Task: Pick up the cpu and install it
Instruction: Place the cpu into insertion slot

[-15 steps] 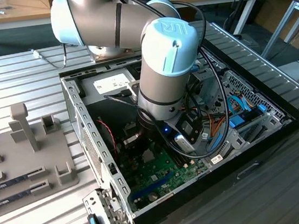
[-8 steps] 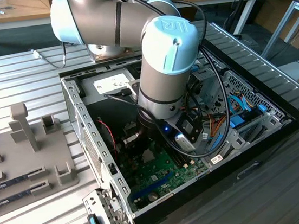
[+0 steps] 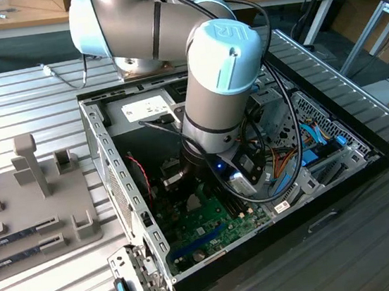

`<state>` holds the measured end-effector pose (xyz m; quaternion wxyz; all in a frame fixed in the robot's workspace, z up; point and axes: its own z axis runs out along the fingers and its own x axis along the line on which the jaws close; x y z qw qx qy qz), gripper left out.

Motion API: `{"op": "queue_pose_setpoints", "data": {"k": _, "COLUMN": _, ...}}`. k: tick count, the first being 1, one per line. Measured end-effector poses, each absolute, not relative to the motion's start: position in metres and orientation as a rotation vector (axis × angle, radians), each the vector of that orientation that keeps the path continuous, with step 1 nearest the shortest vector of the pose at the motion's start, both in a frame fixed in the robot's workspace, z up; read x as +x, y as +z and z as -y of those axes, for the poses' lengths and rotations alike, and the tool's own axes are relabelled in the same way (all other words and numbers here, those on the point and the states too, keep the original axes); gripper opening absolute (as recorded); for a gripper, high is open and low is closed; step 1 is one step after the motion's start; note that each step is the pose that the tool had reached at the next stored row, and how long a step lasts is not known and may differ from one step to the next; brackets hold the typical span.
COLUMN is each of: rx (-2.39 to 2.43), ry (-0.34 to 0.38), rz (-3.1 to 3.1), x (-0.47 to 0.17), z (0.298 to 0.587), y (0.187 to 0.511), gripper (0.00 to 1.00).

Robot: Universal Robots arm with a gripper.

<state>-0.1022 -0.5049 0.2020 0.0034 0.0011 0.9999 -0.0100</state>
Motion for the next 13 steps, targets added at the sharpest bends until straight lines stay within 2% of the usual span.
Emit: {"op": "queue_pose_setpoints", "data": {"k": 13, "rx": 0.003, "ry": -0.033, "rz": -3.143, "x": -0.0934, "z": 0.5049, "y": 0.2020, "gripper": 0.61}}
